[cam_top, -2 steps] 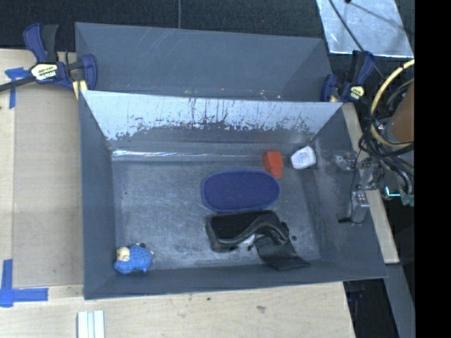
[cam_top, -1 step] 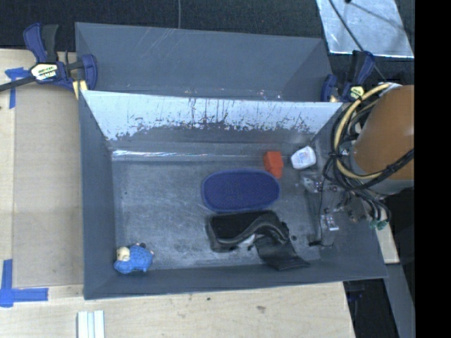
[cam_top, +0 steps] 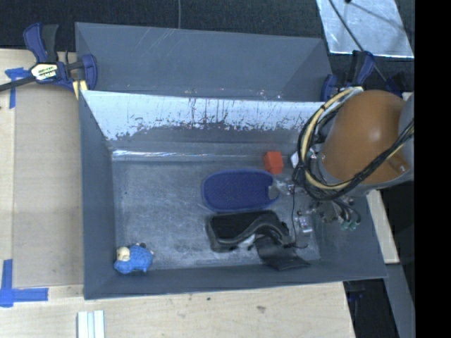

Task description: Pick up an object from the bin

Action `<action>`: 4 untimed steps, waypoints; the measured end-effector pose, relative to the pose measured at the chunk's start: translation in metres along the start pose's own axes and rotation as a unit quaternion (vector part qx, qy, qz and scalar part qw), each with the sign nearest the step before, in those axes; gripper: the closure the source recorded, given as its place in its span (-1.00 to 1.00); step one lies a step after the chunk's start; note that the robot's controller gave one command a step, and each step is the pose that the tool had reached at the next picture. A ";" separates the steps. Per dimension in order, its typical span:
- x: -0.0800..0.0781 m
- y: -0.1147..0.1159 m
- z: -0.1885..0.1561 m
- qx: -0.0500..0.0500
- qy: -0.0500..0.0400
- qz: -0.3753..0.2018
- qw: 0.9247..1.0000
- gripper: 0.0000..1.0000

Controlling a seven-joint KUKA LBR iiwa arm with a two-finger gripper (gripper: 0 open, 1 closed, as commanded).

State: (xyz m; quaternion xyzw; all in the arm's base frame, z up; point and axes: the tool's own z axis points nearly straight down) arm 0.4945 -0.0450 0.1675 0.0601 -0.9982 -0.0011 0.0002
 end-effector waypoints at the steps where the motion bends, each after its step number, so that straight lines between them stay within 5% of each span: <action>1: -0.020 0.060 0.039 0.000 0.001 -0.127 0.992 -1.00; 2: -0.018 0.048 0.094 0.000 0.004 -0.046 0.999 -1.00; 3: -0.018 0.048 0.094 0.001 0.004 -0.047 0.999 1.00; 4: -0.002 0.057 -0.056 0.002 -0.003 -0.052 0.999 1.00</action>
Offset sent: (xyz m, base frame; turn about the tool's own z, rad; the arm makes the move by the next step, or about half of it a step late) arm 0.0129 0.0601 -0.0380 -0.2522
